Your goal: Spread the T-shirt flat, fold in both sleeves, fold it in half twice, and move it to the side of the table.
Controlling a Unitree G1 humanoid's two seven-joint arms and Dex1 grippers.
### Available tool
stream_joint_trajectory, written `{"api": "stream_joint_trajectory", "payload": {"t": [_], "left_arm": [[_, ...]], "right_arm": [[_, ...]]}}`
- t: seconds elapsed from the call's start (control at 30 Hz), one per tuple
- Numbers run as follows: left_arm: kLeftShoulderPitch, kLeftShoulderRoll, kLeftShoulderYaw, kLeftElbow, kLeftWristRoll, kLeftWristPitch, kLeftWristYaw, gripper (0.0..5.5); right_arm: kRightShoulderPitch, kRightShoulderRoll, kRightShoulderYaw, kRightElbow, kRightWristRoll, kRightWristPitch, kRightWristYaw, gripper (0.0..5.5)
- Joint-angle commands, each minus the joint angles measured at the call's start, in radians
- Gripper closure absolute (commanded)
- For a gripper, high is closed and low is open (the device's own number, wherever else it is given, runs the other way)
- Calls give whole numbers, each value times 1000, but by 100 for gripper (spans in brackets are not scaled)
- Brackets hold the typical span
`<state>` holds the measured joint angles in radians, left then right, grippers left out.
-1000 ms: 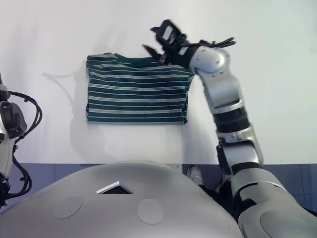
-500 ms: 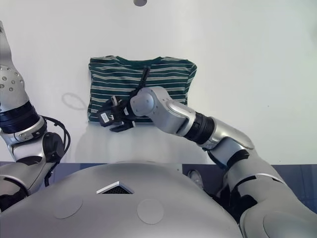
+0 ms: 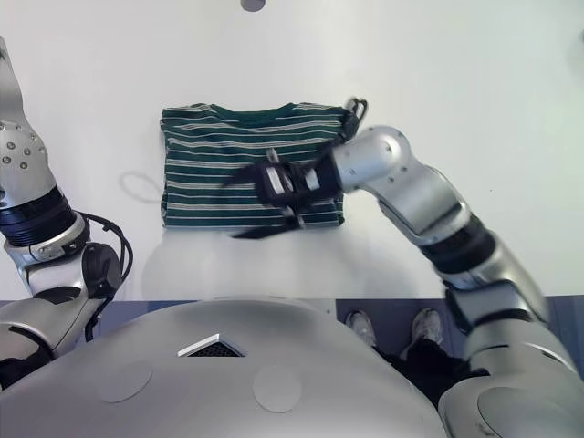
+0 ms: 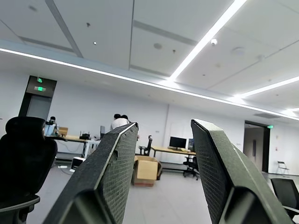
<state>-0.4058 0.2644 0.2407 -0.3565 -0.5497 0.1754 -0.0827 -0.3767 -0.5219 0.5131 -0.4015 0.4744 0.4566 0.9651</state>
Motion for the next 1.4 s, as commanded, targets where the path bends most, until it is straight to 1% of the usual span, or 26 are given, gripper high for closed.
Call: {"api": "stream_joint_trajectory", "payload": {"t": [0.03, 0.13, 0.2, 0.27, 0.3, 0.37, 0.4, 0.47, 0.53, 0.63, 0.7, 0.77, 0.83, 0.9, 1.0, 1.07, 1.1, 1.17, 1.2, 1.23, 1.27, 1.33, 1.4], "left_arm": [[-9, -6, -3, -6, -10, 23, -15, 339], [-5, -15, -2, -10, -9, 27, -17, 339], [-5, -18, -2, -9, -7, 28, -18, 339], [-5, -20, 2, -13, -6, 31, -16, 339], [-4, -21, 4, -14, -5, 31, -14, 339], [-2, -23, 7, -15, -1, 31, -9, 339], [-2, -23, 8, -13, 0, 30, -9, 339], [-2, -22, 12, -10, 2, 29, -9, 339], [-7, -21, 14, -10, 2, 30, -13, 339], [-12, -19, 14, -11, -1, 35, -23, 339], [-5, -19, 11, -19, -2, 41, -27, 339], [5, -19, 5, -34, -5, 50, -29, 339], [28, -17, -1, -58, -4, 64, -34, 339], [64, -3, -40, -88, 14, 92, -56, 339], [99, 41, -196, -134, 72, 183, -120, 339], [73, 72, -322, -149, 94, 269, -185, 339], [50, 108, -408, -148, 114, 302, -260, 339], [-5, 213, -627, -118, 172, 318, -516, 339], [-27, 251, -733, -79, 218, 290, -643, 339], [-47, 271, -822, -24, 267, 252, -742, 339], [-66, 267, -897, 53, 324, 189, -816, 339], [-107, 214, -1013, 220, 447, 58, -884, 339], [-132, 140, -1080, 359, 542, -38, -887, 339]], "right_arm": [[-3, 152, 87, 112, -218, 90, -275, 173], [9, 243, 232, 231, -414, 16, -393, 173], [4, 281, 283, 289, -492, -23, -425, 173], [-19, 299, 338, 345, -576, -59, -424, 173], [-39, 287, 383, 359, -633, -52, -398, 173], [-65, 251, 434, 354, -697, -30, -329, 173], [-81, 212, 449, 336, -717, -58, -275, 173], [-109, 120, 453, 301, -721, -190, -155, 173], [-98, -20, 412, 237, -656, -339, -4, 173], [-34, -235, 344, 148, -559, -528, 175, 173], [20, -384, 303, 115, -532, -691, 256, 173], [56, -498, 260, 109, -519, -823, 319, 173], [60, -592, 208, 125, -495, -939, 387, 173], [46, -663, 159, 148, -479, -1034, 447, 173], [33, -703, 98, 143, -438, -1086, 503, 173], [49, -726, 52, 93, -376, -1050, 516, 173], [51, -747, 15, 44, -307, -968, 516, 173], [0, -823, -100, -36, -117, -690, 516, 173], [-39, -851, -159, -7, -95, -592, 519, 173], [-69, -870, -203, 56, -135, -545, 509, 173], [-68, -890, -241, 121, -191, -525, 484, 173], [-17, -896, -307, 176, -252, -477, 405, 173], [18, -849, -366, 160, -248, -413, 323, 173]]}}
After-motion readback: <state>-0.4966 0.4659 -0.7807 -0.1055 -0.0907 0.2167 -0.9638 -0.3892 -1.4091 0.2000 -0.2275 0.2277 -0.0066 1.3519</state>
